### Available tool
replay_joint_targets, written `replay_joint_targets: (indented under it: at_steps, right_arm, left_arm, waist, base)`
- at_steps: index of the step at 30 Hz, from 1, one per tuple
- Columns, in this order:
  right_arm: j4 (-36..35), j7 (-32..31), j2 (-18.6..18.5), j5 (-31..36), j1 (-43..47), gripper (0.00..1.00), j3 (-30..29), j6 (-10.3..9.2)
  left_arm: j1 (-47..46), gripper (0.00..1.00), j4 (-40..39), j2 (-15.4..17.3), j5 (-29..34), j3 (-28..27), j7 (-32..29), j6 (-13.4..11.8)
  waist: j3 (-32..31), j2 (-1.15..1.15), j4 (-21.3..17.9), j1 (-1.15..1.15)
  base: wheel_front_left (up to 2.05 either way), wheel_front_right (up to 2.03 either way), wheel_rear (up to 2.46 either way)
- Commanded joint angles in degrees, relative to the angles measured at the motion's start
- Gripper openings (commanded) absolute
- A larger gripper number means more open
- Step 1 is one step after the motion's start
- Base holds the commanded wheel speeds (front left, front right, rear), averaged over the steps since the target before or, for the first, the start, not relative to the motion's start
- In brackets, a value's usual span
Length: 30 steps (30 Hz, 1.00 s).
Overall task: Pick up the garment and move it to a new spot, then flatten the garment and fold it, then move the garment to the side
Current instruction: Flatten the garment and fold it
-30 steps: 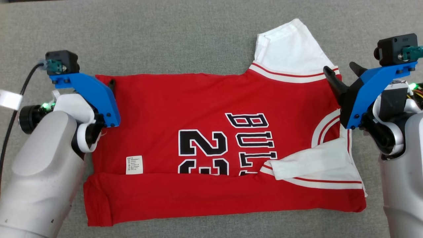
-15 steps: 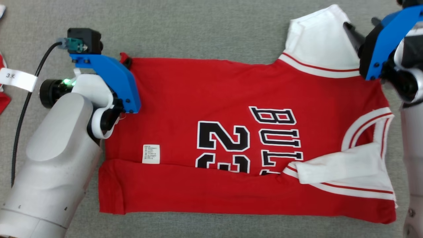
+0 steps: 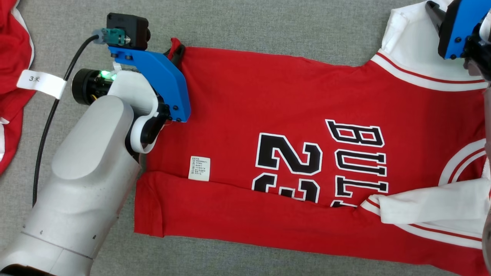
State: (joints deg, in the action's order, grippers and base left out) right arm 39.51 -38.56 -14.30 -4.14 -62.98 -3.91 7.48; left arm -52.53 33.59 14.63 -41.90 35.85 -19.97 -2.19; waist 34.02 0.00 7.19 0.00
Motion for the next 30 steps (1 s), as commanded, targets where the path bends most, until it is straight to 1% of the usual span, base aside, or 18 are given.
replay_joint_targets:
  at_steps: [1,4,5,6,7,10,12,15,19,21,24,26,30]
  right_arm:
    - [1.0,-0.3,-0.7,0.5,-0.6,1.00,0.2,0.02]
    - [3.1,0.1,-1.1,0.5,-1.4,1.00,0.3,0.02]
    - [3.9,0.1,-1.3,0.4,-1.5,0.87,0.4,0.02]
    - [4.6,0.2,-1.4,0.3,-1.5,0.27,0.4,0.02]
    - [5.4,0.0,-1.3,0.2,-1.3,0.00,0.5,0.02]
    - [5.9,1.7,-1.2,-0.6,-1.2,0.00,1.4,0.02]
    - [5.2,4.0,-1.3,-1.0,-0.7,0.00,3.6,0.02]
    - [4.1,7.4,-2.1,-3.2,0.5,0.00,6.0,0.02]
    - [2.1,10.6,-3.2,-7.4,3.0,0.00,9.2,0.02]
    - [-0.7,12.0,-4.7,-10.8,5.8,0.00,11.6,0.02]
    - [-4.3,11.9,-6.6,-15.0,9.5,0.00,14.3,0.02]
    - [-7.4,11.4,-7.5,-17.5,12.4,0.00,15.3,0.02]
    - [-14.3,9.4,-9.7,-21.7,18.5,0.00,15.9,0.02]
  left_arm:
    - [3.1,0.00,2.1,-0.7,-0.1,1.9,-1.3,0.1]
    - [3.3,0.00,1.7,-0.8,-0.4,1.8,-1.1,0.3]
    - [3.6,0.00,1.7,-0.9,-0.7,1.8,-1.4,0.4]
    - [3.7,0.00,1.7,-0.9,-0.9,1.7,-1.4,0.5]
    - [3.9,0.00,1.7,-0.9,-1.0,1.5,-0.9,0.5]
    - [4.1,0.00,1.4,-0.6,-0.7,1.1,1.0,0.3]
    - [4.1,0.00,1.3,-0.6,-0.7,0.4,3.1,0.0]
    - [4.2,0.00,1.3,0.0,-0.3,-0.4,6.0,-0.6]
    - [5.3,0.00,0.5,0.4,-0.3,-0.9,9.7,0.2]
    - [7.1,0.00,-0.3,1.1,0.2,-0.8,12.2,0.8]
    - [9.4,0.00,-2.1,2.3,0.6,-0.1,14.4,2.5]
    - [11.1,0.00,-3.6,3.4,1.1,0.2,16.2,3.1]
    - [14.8,0.00,-7.0,6.2,3.4,0.9,20.0,2.4]
  waist:
    - [0.0,0.00,0.1,0.00]
    - [-0.3,0.00,0.5,0.00]
    - [-0.4,0.00,0.5,0.00]
    - [-0.5,0.00,0.6,0.00]
    - [-0.7,0.00,0.6,0.00]
    - [-1.3,0.00,0.3,0.00]
    - [-1.9,0.00,0.0,0.00]
    - [-3.3,0.00,-0.5,0.00]
    - [-5.6,0.00,-1.5,0.00]
    - [-7.4,0.00,-2.4,0.00]
    - [-9.2,0.00,-3.3,0.00]
    - [-10.4,0.00,-4.0,0.00]
    - [-12.3,0.00,-5.1,0.00]
  base:
    - [0.00,0.00,0.00]
    - [0.00,0.00,0.00]
    - [0.00,0.00,0.00]
    - [0.00,0.00,0.00]
    - [0.00,0.00,0.00]
    - [0.00,0.00,0.00]
    - [0.00,0.00,0.00]
    - [0.00,0.00,0.00]
    - [0.00,0.00,0.00]
    - [0.00,0.00,0.00]
    - [0.00,0.00,0.00]
    - [0.00,0.00,0.00]
    - [0.00,0.00,0.00]
